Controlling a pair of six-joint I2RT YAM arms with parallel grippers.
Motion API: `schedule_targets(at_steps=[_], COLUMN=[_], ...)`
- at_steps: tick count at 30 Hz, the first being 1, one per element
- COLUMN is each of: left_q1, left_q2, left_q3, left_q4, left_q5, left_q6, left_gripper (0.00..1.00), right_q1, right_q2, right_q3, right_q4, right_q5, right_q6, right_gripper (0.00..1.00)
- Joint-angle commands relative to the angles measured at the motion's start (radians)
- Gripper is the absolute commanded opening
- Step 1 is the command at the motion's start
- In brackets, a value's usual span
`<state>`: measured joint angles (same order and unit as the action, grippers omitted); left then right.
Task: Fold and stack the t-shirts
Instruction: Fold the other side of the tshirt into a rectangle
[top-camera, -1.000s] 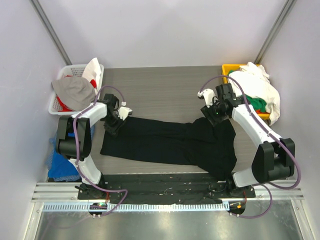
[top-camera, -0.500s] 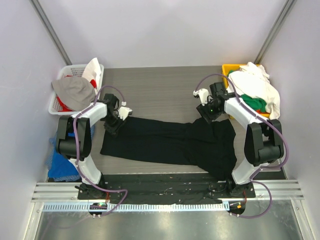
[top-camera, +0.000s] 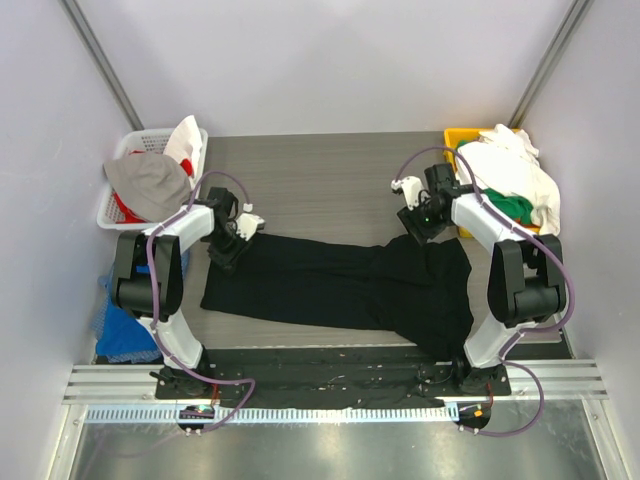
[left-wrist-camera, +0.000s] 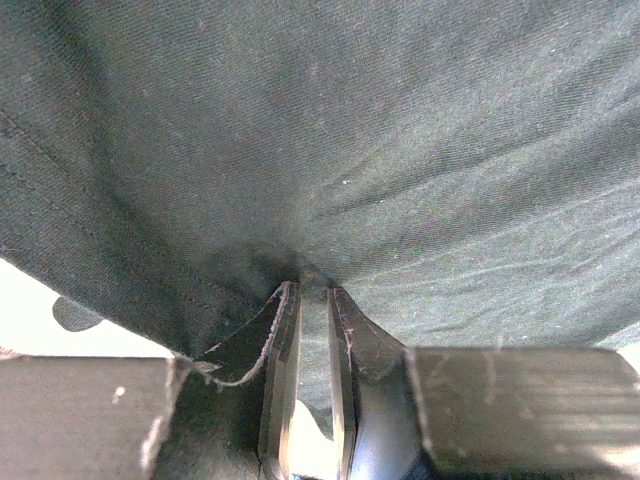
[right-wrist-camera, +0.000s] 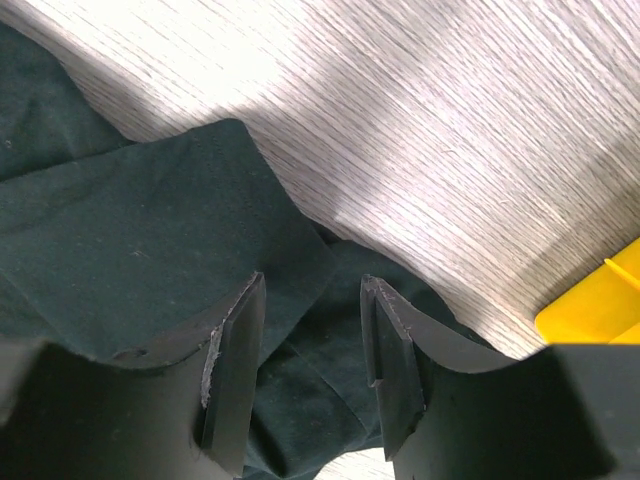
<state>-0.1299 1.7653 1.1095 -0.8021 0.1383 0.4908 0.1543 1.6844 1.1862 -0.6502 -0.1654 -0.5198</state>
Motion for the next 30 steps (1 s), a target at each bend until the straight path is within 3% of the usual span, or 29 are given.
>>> schedule_targets(at_steps=[1, 20, 30], left_q1=[0.003, 0.001, 0.001], left_q2=[0.019, 0.019, 0.019], left_q3=[0.009, 0.0, -0.01], left_q4=[0.035, 0.037, 0.041], left_q5=[-0.019, -0.026, -0.028], left_q6=[0.022, 0.023, 0.025], left_gripper=[0.21, 0.21, 0.21], right_q1=[-0.01, -0.022, -0.022], right_q2=[0.003, 0.043, 0.052], right_q3=[0.003, -0.039, -0.053], right_q4=[0.032, 0.052, 0.058], right_q5=[-0.034, -0.085, -0.095], right_q6=[-0.009, -0.011, -0.011], right_gripper=[0.5, 0.44, 0.32])
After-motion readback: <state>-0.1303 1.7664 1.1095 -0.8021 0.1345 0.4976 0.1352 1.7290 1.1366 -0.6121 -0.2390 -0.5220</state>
